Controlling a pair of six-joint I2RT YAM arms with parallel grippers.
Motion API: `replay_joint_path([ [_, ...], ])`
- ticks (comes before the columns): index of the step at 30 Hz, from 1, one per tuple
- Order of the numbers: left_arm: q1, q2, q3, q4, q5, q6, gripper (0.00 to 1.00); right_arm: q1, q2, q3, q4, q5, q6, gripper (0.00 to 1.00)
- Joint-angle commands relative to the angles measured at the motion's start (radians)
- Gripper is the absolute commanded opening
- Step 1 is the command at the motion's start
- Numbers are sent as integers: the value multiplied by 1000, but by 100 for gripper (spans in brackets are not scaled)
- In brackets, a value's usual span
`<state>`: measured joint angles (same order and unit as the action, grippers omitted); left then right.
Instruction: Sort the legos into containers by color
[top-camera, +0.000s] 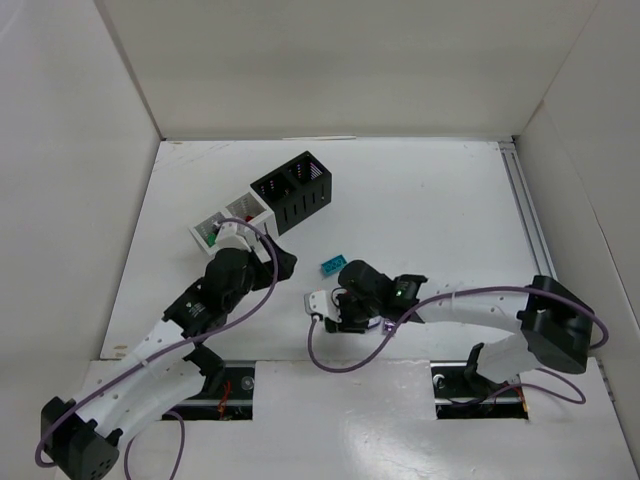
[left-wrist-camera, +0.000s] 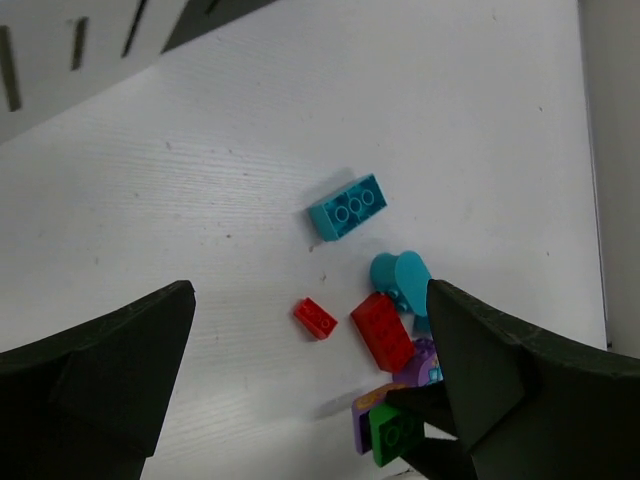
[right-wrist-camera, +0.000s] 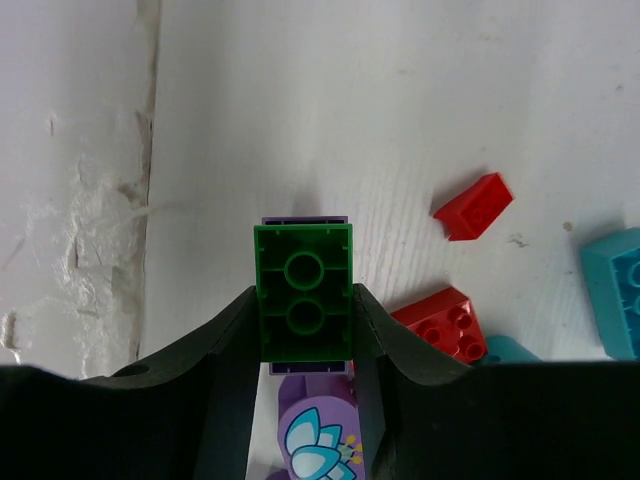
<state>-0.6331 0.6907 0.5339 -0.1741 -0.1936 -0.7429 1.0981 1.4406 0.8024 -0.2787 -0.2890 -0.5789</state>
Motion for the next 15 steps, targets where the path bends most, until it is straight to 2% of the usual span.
replay_joint_path([
  [1,-5,-42,-47,160,158,72,100,-62,-74,66,108,-27,53,12],
  [3,-5,-86,-101,235,236,106,100,-127,-115,66,142,-91,112,12],
  [4,-5,-101,-116,305,265,131,100,-165,-115,54,162,-218,123,12],
  [6,-5,-128,-164,382,339,177,100,-280,-124,43,231,-361,186,12],
  [7,-5,-137,-176,450,408,194,100,-315,-124,34,258,-515,204,10],
  [8,-5,-149,-186,476,451,236,100,-373,-112,34,294,-571,227,10],
  [10,-5,-149,-213,537,534,281,100,-409,-112,44,334,-669,283,9],
  [11,-5,-149,-224,618,627,299,100,-420,-102,56,334,-735,298,9],
  [15,-5,-111,-256,771,787,372,100,-397,-101,133,363,-809,335,9],
])
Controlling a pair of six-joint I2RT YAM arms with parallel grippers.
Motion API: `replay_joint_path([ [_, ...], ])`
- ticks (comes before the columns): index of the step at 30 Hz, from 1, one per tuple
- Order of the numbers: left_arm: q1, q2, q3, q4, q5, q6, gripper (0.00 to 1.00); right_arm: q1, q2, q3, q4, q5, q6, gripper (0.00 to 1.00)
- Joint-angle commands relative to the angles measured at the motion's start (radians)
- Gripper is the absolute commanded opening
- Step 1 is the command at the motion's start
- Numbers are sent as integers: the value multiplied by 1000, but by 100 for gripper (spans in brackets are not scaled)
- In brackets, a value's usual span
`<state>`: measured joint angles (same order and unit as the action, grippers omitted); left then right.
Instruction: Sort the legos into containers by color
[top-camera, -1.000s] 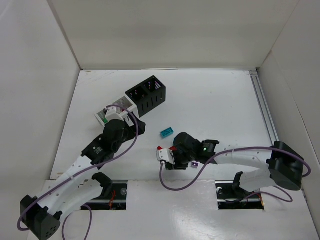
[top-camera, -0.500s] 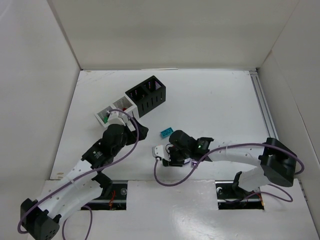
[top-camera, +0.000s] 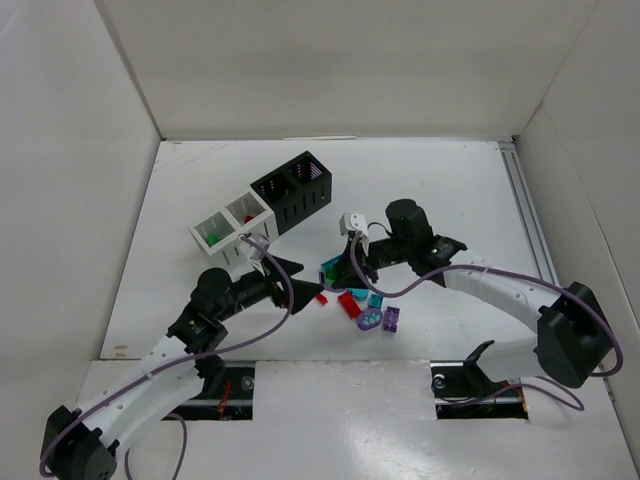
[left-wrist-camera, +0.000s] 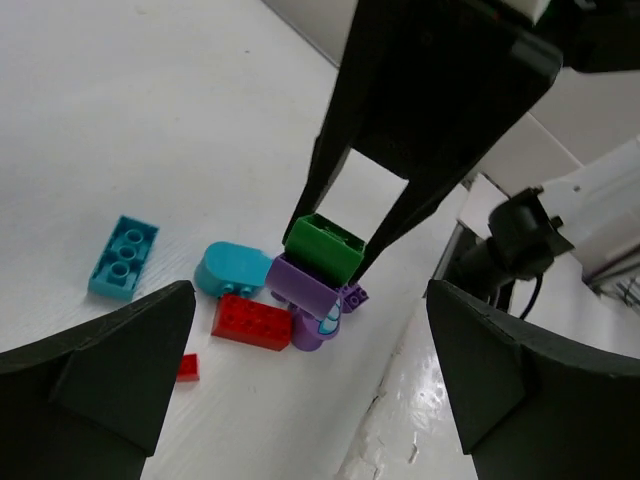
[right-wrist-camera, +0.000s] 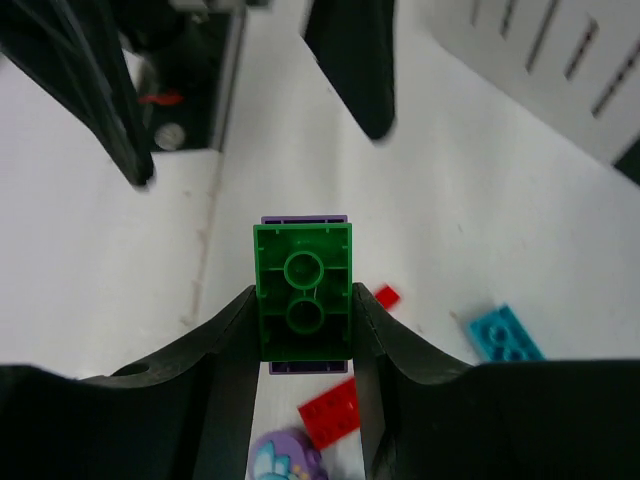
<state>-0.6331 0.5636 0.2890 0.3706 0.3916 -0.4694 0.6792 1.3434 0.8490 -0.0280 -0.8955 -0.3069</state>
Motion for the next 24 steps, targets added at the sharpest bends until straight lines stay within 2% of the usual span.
replay_joint_path([
  [1,-5,30,-11,226,213,127,100,22,-4,114,112,-212,81,9],
  [4,-5,88,13,251,213,164,94,22,-4,133,112,-239,100,9],
  [6,-5,122,13,278,242,178,86,31,5,142,112,-249,112,9],
  [8,-5,133,13,301,251,178,81,42,5,142,112,-249,112,9],
  [9,-5,133,13,313,262,178,74,42,5,142,112,-249,112,9],
  [15,-5,122,13,358,262,178,58,51,5,133,112,-249,103,8],
  [16,-5,111,13,358,262,178,54,51,5,133,112,-249,103,8],
  [17,-5,111,13,358,262,178,44,51,5,133,112,-249,103,8],
  [21,-5,111,13,338,262,187,19,51,-4,145,112,-240,103,8],
  [24,-5,111,13,291,182,160,10,28,-15,154,112,-240,94,8],
])
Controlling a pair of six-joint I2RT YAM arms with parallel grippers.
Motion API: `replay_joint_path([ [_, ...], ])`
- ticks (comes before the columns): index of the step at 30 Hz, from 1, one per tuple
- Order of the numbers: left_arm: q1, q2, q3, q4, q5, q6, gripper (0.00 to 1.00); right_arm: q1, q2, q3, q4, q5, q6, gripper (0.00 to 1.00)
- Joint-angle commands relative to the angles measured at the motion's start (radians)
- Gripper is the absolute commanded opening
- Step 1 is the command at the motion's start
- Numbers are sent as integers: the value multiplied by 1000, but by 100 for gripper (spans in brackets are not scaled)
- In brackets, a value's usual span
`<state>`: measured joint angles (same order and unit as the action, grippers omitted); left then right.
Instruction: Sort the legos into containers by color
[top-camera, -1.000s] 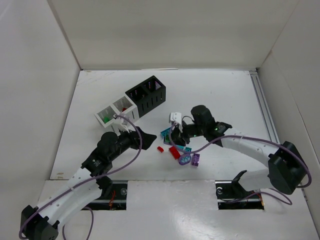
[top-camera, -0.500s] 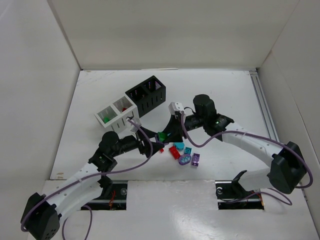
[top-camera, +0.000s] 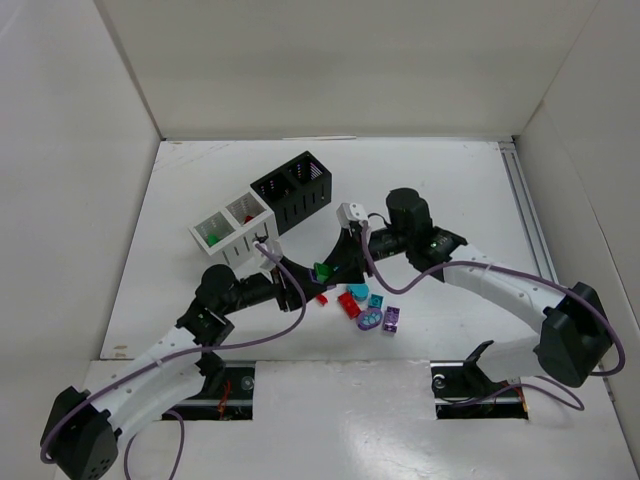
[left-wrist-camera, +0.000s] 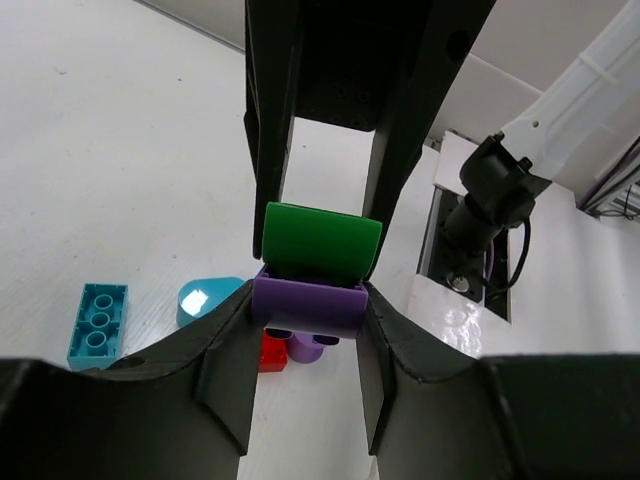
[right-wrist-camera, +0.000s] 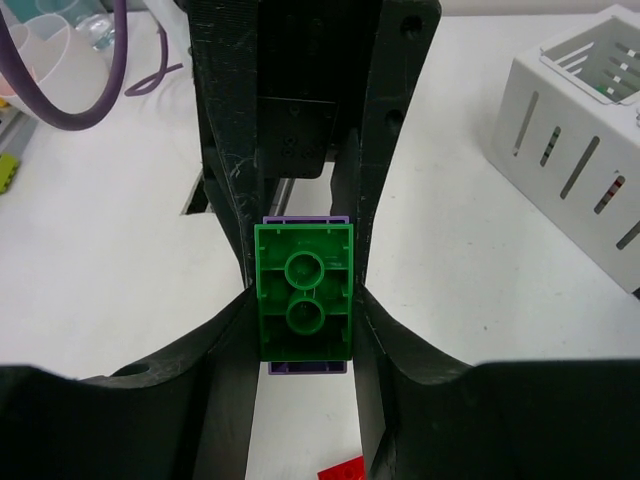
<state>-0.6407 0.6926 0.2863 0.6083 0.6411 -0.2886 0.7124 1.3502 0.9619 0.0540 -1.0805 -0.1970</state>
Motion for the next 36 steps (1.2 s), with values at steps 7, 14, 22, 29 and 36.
replay_joint_path([
  [7,3,-85,-4,-82,-262,-112,0,-76,-49,20,30,-45,-16,8],
  [14,3,-197,60,-435,-633,-340,0,-128,-53,98,-76,174,-143,8],
  [22,3,-148,346,-1096,-1118,-768,0,-6,213,493,-335,599,-297,8],
  [29,3,-41,419,-1283,-1210,-919,0,107,579,997,-390,676,-326,8],
  [36,3,-110,375,-1273,-1150,-885,0,180,900,1363,-447,625,-361,8],
])
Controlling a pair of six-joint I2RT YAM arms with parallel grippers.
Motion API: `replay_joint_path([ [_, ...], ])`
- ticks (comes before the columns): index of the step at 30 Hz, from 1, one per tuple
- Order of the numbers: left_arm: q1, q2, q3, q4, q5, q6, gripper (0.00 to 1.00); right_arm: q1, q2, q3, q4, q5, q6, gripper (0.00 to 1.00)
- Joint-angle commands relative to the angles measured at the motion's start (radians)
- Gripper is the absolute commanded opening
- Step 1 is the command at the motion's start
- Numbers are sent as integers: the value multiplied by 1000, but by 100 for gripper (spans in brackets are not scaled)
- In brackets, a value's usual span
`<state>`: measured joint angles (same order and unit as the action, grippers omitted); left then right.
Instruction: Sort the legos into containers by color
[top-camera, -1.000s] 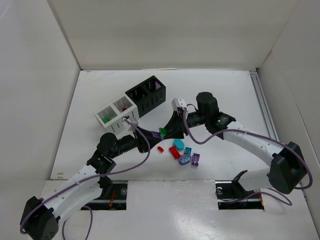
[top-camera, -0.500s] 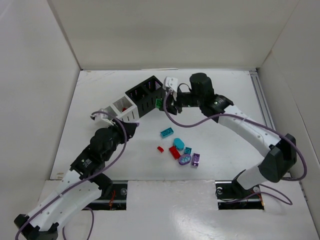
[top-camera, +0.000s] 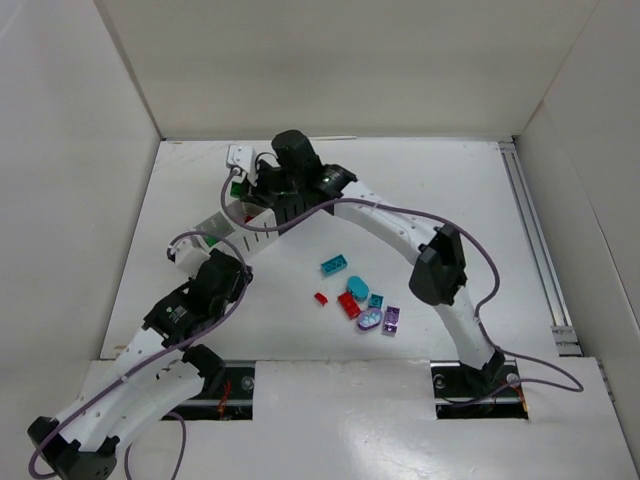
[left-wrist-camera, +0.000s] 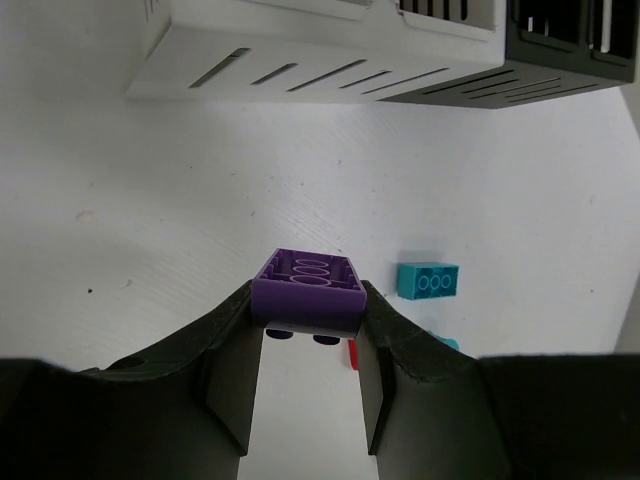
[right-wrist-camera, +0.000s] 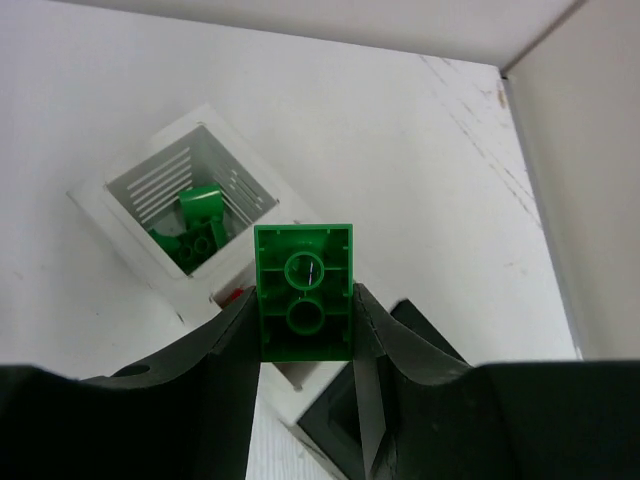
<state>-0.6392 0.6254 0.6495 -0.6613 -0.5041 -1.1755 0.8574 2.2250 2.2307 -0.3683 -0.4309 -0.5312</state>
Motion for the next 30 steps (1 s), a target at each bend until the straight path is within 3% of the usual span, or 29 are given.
replay_joint_path([
  [1,1,-56,12,14,10,19,0,51,54,104,-11,-25,-27,8],
  [7,1,-116,12,3,12,37,0,101,127,129,98,-25,-16,8],
  [18,1,-125,41,14,12,68,0,120,260,216,132,-55,42,12],
  [20,1,-125,41,23,12,77,0,120,260,216,132,-46,42,15],
  [25,1,-125,41,34,12,86,0,120,231,178,132,-25,42,35],
  [30,1,-116,41,43,12,96,0,120,209,156,143,-45,42,43],
])
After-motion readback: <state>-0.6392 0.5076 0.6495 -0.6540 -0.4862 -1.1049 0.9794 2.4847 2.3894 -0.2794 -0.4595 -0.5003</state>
